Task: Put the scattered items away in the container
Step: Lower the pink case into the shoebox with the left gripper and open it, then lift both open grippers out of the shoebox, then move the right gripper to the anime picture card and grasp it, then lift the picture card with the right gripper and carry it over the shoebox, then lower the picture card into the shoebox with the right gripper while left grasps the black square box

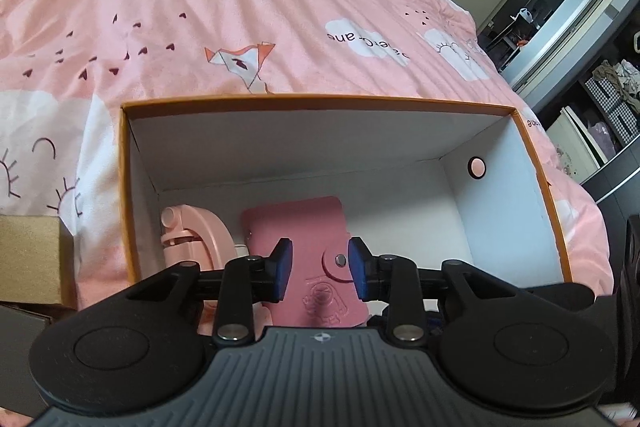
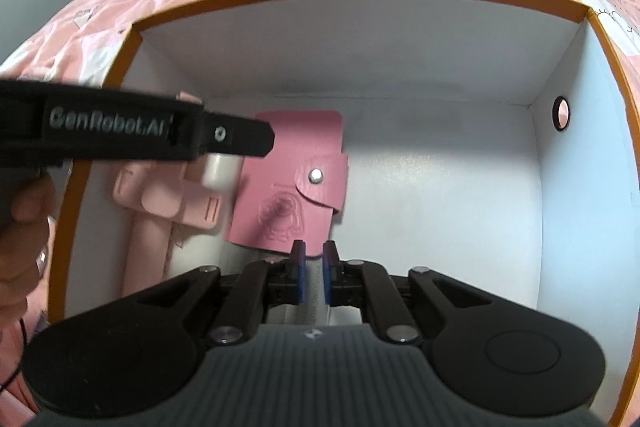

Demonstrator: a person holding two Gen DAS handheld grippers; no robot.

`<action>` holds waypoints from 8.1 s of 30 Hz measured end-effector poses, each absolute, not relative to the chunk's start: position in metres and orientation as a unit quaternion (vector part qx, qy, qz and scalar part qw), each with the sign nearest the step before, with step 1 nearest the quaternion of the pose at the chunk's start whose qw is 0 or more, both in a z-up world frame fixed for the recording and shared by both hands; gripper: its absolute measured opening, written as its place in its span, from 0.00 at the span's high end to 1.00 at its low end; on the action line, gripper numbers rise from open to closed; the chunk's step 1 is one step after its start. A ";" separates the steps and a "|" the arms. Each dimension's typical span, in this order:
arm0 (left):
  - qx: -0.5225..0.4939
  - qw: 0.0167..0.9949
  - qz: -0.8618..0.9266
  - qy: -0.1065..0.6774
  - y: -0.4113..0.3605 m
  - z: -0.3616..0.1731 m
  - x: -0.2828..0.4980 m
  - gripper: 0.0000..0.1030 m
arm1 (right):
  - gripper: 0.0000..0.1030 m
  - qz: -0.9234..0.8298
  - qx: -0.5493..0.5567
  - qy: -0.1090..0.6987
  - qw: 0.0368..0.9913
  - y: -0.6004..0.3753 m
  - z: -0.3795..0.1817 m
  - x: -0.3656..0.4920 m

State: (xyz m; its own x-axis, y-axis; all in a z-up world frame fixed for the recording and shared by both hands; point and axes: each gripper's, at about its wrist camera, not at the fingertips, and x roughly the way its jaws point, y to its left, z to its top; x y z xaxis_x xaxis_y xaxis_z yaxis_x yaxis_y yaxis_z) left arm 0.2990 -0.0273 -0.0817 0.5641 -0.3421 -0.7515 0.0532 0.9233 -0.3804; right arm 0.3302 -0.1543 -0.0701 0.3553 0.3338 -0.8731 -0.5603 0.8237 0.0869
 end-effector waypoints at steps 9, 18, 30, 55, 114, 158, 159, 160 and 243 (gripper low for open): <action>-0.147 0.881 -0.116 0.434 -0.015 -0.064 0.291 0.65 | 0.75 0.253 -0.068 0.522 0.811 -0.141 -0.075 0.356; -0.149 0.889 -0.098 0.421 0.000 -0.062 0.283 0.64 | 0.70 0.262 -0.058 0.529 0.805 -0.130 -0.085 0.373; -0.130 0.903 -0.076 0.402 0.000 -0.060 0.262 0.61 | 0.67 0.254 -0.087 0.504 0.821 -0.130 -0.074 0.356; -0.038 0.951 -0.048 0.304 0.004 -0.009 0.159 0.24 | 0.24 0.221 -0.136 0.303 0.917 -0.135 0.004 0.214; 0.012 0.838 0.064 0.542 0.119 -0.095 0.083 0.31 | 0.34 0.349 -0.051 0.650 0.673 -0.009 -0.132 0.149; -0.006 0.854 0.053 0.517 0.121 -0.082 0.076 0.32 | 0.54 0.354 -0.103 0.621 0.692 0.005 -0.113 0.154; -0.005 0.854 0.055 0.517 0.121 -0.082 0.076 0.33 | 0.52 0.355 -0.103 0.623 0.689 0.006 -0.113 0.152; -0.005 0.854 0.059 0.516 0.121 -0.082 0.076 0.34 | 0.49 0.354 -0.107 0.623 0.689 0.009 -0.113 0.150; -0.070 0.854 0.006 0.515 0.128 -0.094 0.198 0.40 | 0.37 0.281 -0.141 0.526 0.790 -0.102 -0.043 0.276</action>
State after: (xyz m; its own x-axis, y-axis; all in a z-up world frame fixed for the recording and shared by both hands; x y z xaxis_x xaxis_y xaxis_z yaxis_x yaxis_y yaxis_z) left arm 0.1983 0.1277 -0.0940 0.4688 -0.0627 -0.8811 -0.0816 0.9901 -0.1139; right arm 0.2756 -0.1021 -0.0432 0.2885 0.2963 -0.9105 -0.5931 0.8018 0.0730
